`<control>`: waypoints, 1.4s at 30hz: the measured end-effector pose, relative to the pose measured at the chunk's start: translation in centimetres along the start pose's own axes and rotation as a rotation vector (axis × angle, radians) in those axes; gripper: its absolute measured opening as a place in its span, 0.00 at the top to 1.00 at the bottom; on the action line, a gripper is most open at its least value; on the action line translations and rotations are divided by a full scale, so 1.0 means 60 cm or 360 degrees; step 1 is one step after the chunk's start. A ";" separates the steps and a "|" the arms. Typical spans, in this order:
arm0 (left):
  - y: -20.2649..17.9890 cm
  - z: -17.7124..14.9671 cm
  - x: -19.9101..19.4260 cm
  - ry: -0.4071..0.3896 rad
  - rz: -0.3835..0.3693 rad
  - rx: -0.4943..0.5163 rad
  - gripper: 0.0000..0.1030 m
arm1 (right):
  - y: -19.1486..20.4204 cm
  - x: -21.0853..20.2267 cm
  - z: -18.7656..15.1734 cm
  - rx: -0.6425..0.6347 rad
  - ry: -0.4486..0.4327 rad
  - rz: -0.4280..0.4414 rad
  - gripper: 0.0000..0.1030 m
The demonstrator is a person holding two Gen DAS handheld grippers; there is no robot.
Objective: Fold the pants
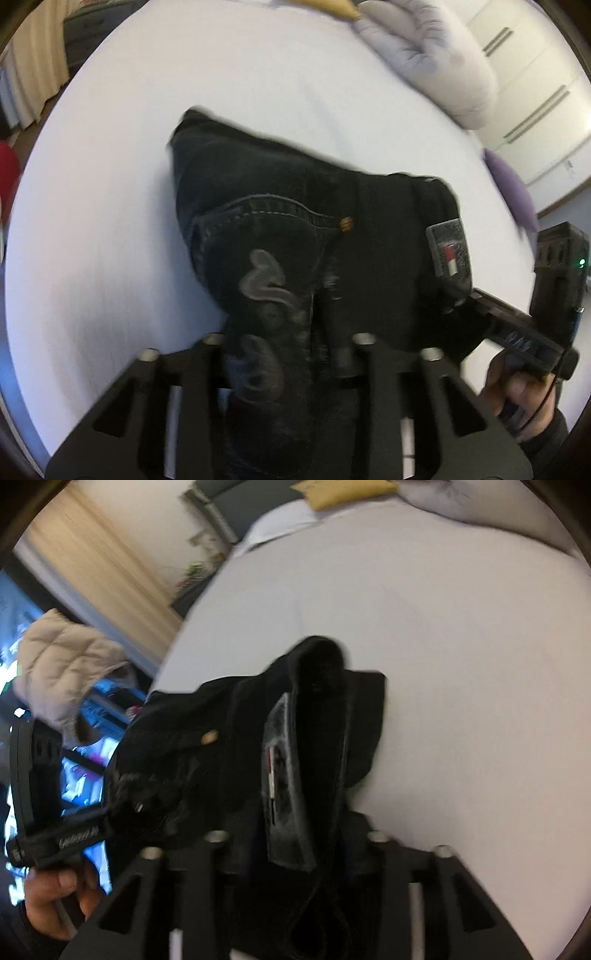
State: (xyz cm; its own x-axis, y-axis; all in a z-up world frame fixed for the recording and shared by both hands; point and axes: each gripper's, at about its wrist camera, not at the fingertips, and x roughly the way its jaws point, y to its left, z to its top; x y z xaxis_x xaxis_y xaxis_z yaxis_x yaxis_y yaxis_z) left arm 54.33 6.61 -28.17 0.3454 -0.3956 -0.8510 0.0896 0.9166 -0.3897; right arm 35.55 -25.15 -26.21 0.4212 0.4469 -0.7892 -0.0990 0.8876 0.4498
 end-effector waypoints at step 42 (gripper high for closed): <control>-0.278 -0.307 -0.528 -0.0840 0.0684 0.0025 0.00 | 0.338 -0.559 -0.256 -0.0535 -0.1296 -0.0588 0.00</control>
State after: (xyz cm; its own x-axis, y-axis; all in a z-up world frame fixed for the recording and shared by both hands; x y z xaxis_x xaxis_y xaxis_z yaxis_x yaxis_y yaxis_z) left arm 24.67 2.74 -1.21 0.7623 0.0820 -0.6420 -0.1457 0.9882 -0.0467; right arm 5.57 -20.43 2.92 0.9632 0.0298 -0.2670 -0.0346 0.9993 -0.0133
